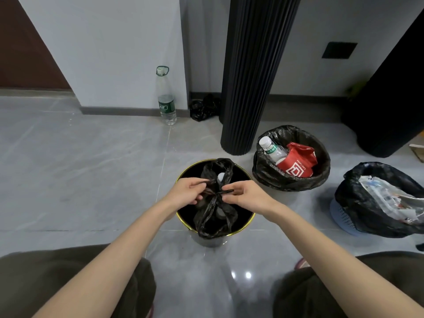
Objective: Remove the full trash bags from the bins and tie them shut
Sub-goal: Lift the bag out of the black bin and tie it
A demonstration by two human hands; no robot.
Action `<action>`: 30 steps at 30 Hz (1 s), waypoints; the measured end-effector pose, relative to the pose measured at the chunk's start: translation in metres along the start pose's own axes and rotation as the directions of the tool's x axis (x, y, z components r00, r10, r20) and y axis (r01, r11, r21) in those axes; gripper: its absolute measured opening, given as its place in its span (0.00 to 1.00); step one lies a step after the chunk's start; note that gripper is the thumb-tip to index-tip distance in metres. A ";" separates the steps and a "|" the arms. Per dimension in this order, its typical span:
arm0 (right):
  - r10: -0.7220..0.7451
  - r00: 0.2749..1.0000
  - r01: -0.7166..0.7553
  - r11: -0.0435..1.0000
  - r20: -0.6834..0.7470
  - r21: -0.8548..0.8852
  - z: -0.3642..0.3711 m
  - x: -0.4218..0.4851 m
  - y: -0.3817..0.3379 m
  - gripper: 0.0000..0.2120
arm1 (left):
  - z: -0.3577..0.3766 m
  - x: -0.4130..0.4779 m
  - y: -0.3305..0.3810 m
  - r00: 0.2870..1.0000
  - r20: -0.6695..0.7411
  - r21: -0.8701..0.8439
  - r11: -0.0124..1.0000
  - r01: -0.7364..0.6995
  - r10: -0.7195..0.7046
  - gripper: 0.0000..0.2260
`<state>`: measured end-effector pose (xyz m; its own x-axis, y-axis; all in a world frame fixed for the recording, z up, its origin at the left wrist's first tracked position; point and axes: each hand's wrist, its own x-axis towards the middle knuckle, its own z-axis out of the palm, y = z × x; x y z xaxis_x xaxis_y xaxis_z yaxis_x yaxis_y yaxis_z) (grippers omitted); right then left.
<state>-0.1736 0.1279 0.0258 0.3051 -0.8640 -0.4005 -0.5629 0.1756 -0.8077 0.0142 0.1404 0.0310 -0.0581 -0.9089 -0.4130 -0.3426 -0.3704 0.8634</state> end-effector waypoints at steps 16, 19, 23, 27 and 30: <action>0.225 0.853 -0.156 0.971 -0.471 0.181 0.036 0.008 0.021 0.06 | -0.003 0.004 -0.001 1.000 0.027 -0.047 0.999 -0.013 0.015 0.10; 0.152 0.849 -0.171 0.985 -0.506 0.009 0.029 0.011 0.032 0.05 | -0.007 0.006 -0.015 0.988 -0.152 0.095 0.995 0.023 -0.008 0.06; 0.144 0.883 -0.199 0.977 -0.446 -0.079 0.027 0.011 0.039 0.07 | -0.011 0.009 -0.048 0.951 -0.220 0.386 0.876 0.287 -0.215 0.21; 0.159 0.902 -0.187 0.982 -0.402 -0.031 0.029 0.017 0.039 0.08 | -0.001 -0.004 -0.058 0.845 -0.050 0.474 0.732 0.489 -0.532 0.30; 0.176 0.926 -0.185 0.983 -0.333 0.006 0.035 0.023 0.032 0.09 | 0.009 -0.007 -0.061 0.778 0.085 0.412 0.733 0.542 -0.623 0.31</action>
<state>-0.1577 0.1303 -0.0239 -0.0729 -0.9265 -0.3691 -0.6046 0.3353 -0.7225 0.0266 0.1706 -0.0213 0.0882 -0.4601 -0.8835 -0.6685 -0.6849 0.2899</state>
